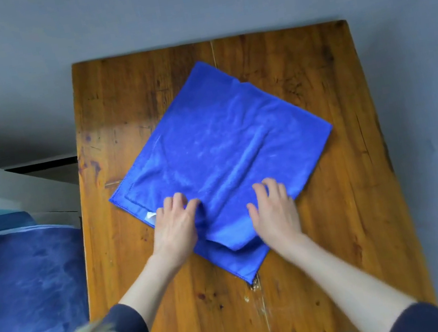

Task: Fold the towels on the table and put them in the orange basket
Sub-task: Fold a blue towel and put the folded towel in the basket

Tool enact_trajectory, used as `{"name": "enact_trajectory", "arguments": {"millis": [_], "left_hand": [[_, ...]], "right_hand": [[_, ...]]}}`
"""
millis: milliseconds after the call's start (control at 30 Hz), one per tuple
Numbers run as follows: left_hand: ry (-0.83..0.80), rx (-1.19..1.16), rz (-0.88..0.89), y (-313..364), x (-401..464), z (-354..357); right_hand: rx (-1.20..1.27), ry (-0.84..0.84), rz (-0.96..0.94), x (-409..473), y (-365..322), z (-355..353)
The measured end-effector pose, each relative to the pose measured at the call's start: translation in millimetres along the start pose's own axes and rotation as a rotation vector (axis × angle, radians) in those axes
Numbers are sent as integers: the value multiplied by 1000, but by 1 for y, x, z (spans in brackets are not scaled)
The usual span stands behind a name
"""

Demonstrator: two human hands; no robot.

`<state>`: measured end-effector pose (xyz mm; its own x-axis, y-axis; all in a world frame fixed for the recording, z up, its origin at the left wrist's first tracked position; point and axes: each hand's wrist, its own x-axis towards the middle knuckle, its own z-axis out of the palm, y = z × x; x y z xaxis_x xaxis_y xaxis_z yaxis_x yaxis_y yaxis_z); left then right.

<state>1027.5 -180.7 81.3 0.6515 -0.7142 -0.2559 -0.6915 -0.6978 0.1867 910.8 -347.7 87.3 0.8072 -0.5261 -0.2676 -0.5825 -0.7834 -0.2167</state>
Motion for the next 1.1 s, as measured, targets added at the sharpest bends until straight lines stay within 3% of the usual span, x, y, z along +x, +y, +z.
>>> {"name": "enact_trajectory", "arguments": {"millis": [133,267,333,433,533,600,800,1100], "left_hand": [[-15,85,-16,-29,16,-2],[-117,-13,-45,-47,16,-2],[-89,-54,29,-41,9,2],[-54,-105,162,-25,-8,14],[-5,-139,169,-12,-20,15],[38,-109,125,-16,-27,14],[9,-56,8,-51,-26,5],[-5,-53,39,-57,-16,1]], "right_hand": [[-33,-132,-24,-31,-6,28],[-130,-125,-115,-3,25,27],[-207,-96,-135,20,46,14],[-165,-138,-1,45,62,-14],[57,57,166,33,65,-26],[73,164,193,6,62,-18],[-4,-2,174,-42,49,15],[94,282,250,-10,43,6]]}}
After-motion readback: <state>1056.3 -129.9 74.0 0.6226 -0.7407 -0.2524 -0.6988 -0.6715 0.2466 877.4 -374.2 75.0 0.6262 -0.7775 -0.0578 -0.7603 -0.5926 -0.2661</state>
